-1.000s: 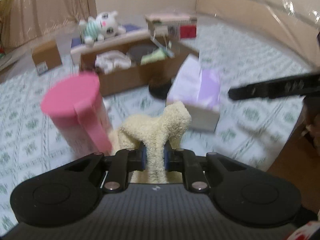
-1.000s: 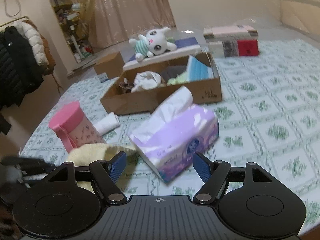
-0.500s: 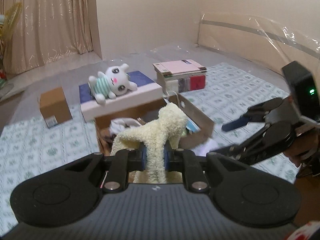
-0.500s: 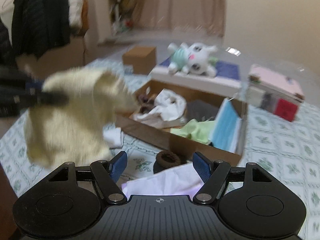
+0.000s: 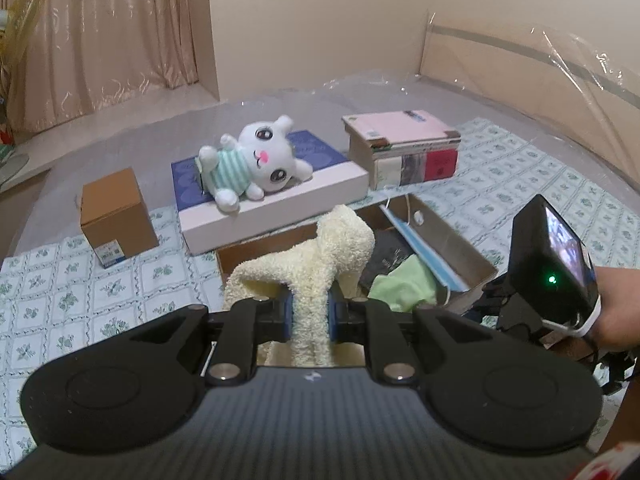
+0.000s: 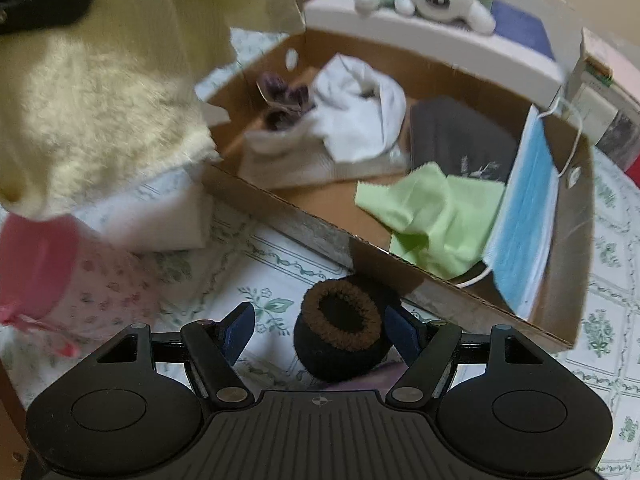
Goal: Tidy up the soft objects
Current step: 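Carry the yellow towel over the box with the left tool while the right tool carries a brown hair tie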
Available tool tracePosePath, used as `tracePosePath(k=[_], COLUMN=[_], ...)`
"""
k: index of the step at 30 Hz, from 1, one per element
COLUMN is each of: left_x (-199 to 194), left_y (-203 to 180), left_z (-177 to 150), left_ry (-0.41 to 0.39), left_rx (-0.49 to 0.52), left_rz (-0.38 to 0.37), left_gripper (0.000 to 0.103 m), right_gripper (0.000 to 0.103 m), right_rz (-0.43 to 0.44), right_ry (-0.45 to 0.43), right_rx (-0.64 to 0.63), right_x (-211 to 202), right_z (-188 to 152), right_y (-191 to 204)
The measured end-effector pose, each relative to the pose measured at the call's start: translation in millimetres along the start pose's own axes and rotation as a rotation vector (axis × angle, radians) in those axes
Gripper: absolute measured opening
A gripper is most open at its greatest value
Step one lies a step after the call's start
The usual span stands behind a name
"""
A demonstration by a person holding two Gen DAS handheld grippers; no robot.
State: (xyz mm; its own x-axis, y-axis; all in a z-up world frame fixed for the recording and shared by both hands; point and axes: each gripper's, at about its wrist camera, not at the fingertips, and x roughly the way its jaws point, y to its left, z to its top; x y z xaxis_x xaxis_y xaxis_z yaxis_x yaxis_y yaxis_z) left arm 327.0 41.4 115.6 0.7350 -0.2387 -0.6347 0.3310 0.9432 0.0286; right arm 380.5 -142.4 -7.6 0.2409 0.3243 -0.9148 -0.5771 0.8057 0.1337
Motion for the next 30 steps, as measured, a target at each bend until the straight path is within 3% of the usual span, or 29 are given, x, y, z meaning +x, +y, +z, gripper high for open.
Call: tracePosePath(k=[9,10,11,13,16,23,30], left_x=[16.0,16.7,16.9,17.1,16.1,9.9,21.7], left_y=[13.5,14.1,13.9,13.9,13.8,16.6,22.6], left_z=[-9.0,-9.6,-9.8,-10.3,-9.8,3.7,39.7], left_ry=[0.023,0.024,0.024,0.026,0.028,0.015,-0.018], left_rx=[-0.011,-0.012,-0.012,-0.013,-0.016,-0.027,-0.027], left_rz=[-0.013,-0.013,-0.014,-0.012,-0.008,0.012,0.032], left_gripper=[0.014,0.014,0.014,0.014,0.014,0.014,0.014], right_gripper=[0.072,0.067,0.049,0.034,0.02,0.02,0.02], right_rz=[-0.016,-0.012,-0.005,0.001,-0.01,-0.002,-0.05], right_ry=[0.069,0.067,0.064,0.052,0.023,-0.111,-0.286], right_rx=[0.039,0.043,0.049,0.053,0.038,0.031,0.07], right_x=[29.0,28.6,27.8,22.1,9.3,-41.0,-83.1], right_z=[4.8,4.4,3.9,2.8,1.3,10.8,43.4], right_y=[-13.0,-13.5,-14.4,-15.5,-11.9,-4.8,-17.2])
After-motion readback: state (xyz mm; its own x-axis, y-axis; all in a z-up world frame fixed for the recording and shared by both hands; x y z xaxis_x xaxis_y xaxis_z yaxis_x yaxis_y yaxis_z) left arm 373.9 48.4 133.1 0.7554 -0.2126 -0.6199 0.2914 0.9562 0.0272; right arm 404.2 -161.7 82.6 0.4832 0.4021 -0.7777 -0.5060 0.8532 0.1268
